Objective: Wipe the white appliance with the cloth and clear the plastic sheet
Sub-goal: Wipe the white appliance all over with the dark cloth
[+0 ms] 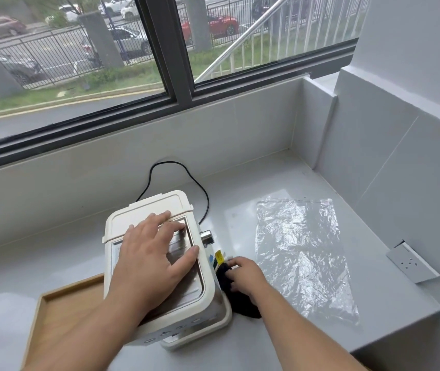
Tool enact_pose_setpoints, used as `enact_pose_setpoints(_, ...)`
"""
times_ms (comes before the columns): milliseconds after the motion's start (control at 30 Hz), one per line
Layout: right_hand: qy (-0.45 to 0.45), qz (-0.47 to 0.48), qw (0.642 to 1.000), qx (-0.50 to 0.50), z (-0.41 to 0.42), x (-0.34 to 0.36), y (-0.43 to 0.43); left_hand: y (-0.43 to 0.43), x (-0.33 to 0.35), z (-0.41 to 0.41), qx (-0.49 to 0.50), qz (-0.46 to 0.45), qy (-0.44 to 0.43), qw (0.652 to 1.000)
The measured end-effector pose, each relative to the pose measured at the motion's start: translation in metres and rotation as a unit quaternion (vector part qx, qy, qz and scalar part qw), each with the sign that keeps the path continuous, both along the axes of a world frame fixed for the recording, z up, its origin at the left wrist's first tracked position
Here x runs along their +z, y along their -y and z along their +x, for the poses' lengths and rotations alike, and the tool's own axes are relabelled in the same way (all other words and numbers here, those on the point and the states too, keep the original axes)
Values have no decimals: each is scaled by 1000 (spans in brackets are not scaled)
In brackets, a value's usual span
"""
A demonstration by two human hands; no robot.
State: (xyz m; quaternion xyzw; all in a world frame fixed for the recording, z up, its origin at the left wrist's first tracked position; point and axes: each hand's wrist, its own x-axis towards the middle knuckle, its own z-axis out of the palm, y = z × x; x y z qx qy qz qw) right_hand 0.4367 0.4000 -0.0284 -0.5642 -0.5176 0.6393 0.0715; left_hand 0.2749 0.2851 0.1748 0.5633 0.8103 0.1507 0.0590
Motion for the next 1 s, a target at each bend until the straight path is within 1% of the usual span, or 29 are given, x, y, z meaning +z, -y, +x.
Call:
enact_pose_setpoints(67, -60, -83, 994, -39, 0, -3, -16, 0, 0, 0, 3, 1, 2, 1000)
enact_pose_setpoints(100, -82, -109, 989, -50, -4, -4, -23, 0, 0, 0, 4, 3, 4, 1000)
enact_pose_setpoints(200, -132, -138, 979, -69, -19, 4, -41, 1, 0, 0, 5, 8, 6, 1000)
enact_pose_setpoints(367, -122, -70, 990, 1, -49, 32, -68, 0, -3, -1, 8, 9, 9, 1000)
enact_pose_setpoints(433, -120, -54, 991, 12, -60, 44, -74, 0, -3, -1, 7, 8, 4, 1000)
enact_pose_setpoints(667, -152, -49, 987, -1, -74, 81, -70, 0, -6, -2, 7, 12, -4, 1000)
enact_pose_setpoints(833, -210, -51, 976, -17, -69, 110, -61, 0, -5, -2, 7, 8, -8, 1000)
enact_pose_setpoints(1000, -267, -12, 963, -38, -68, 146, -54, 1, -5, -3, 8, 8, -12, 1000)
